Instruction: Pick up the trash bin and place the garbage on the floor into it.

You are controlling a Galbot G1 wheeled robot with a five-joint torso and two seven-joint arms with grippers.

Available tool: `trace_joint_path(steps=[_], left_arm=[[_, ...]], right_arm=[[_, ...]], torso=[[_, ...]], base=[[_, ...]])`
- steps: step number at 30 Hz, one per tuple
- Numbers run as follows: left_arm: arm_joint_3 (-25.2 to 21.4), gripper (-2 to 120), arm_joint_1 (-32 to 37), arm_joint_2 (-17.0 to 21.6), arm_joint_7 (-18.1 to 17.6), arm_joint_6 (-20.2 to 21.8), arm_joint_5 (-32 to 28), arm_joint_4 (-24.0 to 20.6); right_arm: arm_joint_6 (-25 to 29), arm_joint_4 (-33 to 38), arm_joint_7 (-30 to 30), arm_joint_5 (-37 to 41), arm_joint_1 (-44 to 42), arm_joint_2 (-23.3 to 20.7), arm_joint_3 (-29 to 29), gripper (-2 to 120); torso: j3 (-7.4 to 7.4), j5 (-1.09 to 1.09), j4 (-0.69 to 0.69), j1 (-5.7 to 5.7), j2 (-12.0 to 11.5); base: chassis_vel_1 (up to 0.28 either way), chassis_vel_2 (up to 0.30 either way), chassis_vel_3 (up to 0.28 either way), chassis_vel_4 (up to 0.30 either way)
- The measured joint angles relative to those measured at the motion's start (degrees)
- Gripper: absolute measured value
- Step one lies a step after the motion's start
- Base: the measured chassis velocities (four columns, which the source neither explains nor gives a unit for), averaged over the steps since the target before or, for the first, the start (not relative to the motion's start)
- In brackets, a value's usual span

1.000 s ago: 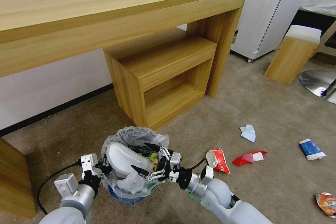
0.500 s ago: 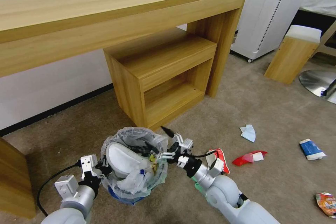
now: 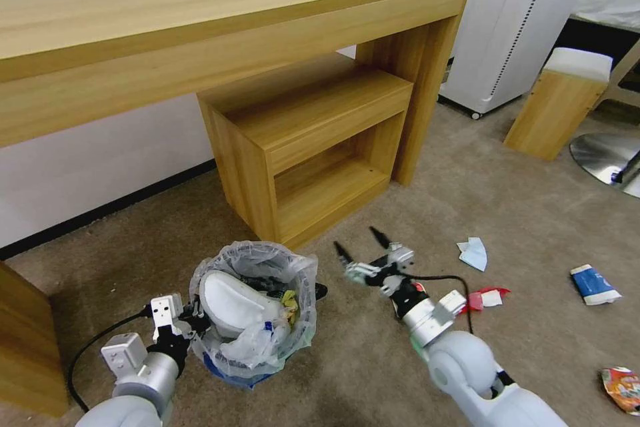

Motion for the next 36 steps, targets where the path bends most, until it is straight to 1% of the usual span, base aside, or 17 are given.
trace_joint_path(steps=[1, 2, 3, 4, 7, 8, 11, 12, 14, 16, 17, 18, 22, 29, 36], left_arm=[[-0.23, 1, -0.02, 0.14, 0.03, -0.01, -0.2, 0.0], [-0.35, 1, -0.07, 0.28, 0.02, -0.02, -0.3, 0.0], [-0.42, 1, -0.08, 0.37, 0.02, -0.02, -0.4, 0.0], [-0.42, 1, -0.08, 0.37, 0.02, -0.02, -0.4, 0.0], [-0.61, 1, -0.13, 0.61, 0.03, -0.05, -0.74, 0.0], [-0.61, 1, -0.13, 0.61, 0.03, -0.05, -0.74, 0.0], [-0.73, 1, -0.3, 0.76, 0.02, -0.27, -0.82, 0.33], [-0.73, 1, -0.3, 0.76, 0.02, -0.27, -0.82, 0.33], [-0.73, 1, -0.39, 0.87, 0.02, -0.48, -0.84, 0.73], [-0.7, 1, -0.52, 0.96, 0.04, -0.6, -0.84, 0.96], [-0.7, 1, -0.52, 0.96, 0.04, -0.6, -0.84, 0.96], [-0.67, 1, -0.64, 1.01, 0.07, -0.65, -0.86, 1.13], [-0.6, 1, -0.91, 1.2, 0.11, -0.71, -0.92, 1.41], [-0.45, 1, -1.1, 1.22, 0.14, -0.78, -1.03, 1.56], [-0.47, 1, -1.25, 1.2, 0.17, -0.78, -1.13, 1.56]], right_arm=[[-3.98, 0.46, 3.79, -1.7, -1.09, -0.23, 1.93, 100], [-6.74, 0.81, 6.3, -2.59, -1.85, -0.4, 2.94, 100], [-8.86, 1.34, 8.39, -2.99, -2.29, -0.4, 3.44, 100], [-8.86, 1.34, 8.39, -2.99, -2.29, -0.4, 3.44, 100], [-15.62, 3.24, 14.18, -3.67, -3.48, -0.39, 4.28, 100], [-15.62, 3.24, 14.18, -3.67, -3.48, -0.39, 4.28, 100], [-20.06, 3.86, 16.69, -5.22, -3.88, -0.36, 4.94, 100], [-20.06, 3.86, 16.69, -5.22, -3.88, -0.36, 4.94, 100], [-23.08, 3.92, 17.91, -6.3, -4.18, -0.63, 5.31, 100], [-24.75, 3.79, 18.54, -7.54, -4.45, -0.94, 5.34, 100], [-24.75, 3.79, 18.54, -7.54, -4.45, -0.94, 5.34, 100], [-26.07, 3.59, 19.07, -7.83, -4.58, -1.09, 5.28, 100], [-27.62, 2.32, 19.99, -8.49, -4.73, -1.25, 4.38, 100], [-29.18, -0.74, 20.56, -8.94, -4.51, -0.97, 2.76, 100], [-30.59, -3.4, 19.37, -8.91, -3.89, -1.44, 1.38, 100]], torso=[[0.0, 0.0, 0.02, 0.0, 0.0], [0.0, -0.03, 0.0, 0.0, 0.0], [0.0, 0.01, 0.0, 0.0, 0.0], [0.0, 0.01, 0.0, 0.0, 0.0], [0.0, -0.01, 0.0, 0.0, 0.0], [0.0, -0.01, 0.0, 0.0, 0.0], [0.0, 0.0, 0.01, 0.0, 0.0], [0.0, 0.0, 0.01, 0.0, 0.0], [0.0, -0.01, 0.01, 0.0, 0.0], [0.0, 0.0, 0.01, 0.0, 0.0], [0.0, 0.0, 0.01, 0.0, 0.0], [0.0, 0.0, 0.01, 0.0, 0.0], [0.0, 0.0, 0.0, 0.0, 0.0], [0.0, -0.01, 0.0, 0.0, 0.0], [0.0, 0.0, 0.0, 0.0, 0.0]], base=[[0.0, 0.0, 0.0, 0.0], [0.0, 0.0, 0.0, 0.0], [0.0, 0.0, 0.0, 0.0], [0.0, 0.0, 0.0, 0.0], [0.0, 0.0, 0.0, 0.0], [0.0, 0.0, 0.0, 0.0], [0.0, 0.0, 0.0, 0.0], [0.0, 0.0, 0.0, 0.0], [0.0, 0.0, 0.0, 0.0], [0.0, 0.0, 0.0, 0.0], [0.0, 0.0, 0.0, 0.0], [0.0, 0.0, 0.0, 0.0], [0.0, 0.0, 0.0, 0.0], [0.0, 0.0, 0.0, 0.0], [0.0, 0.0, 0.0, 0.0]])
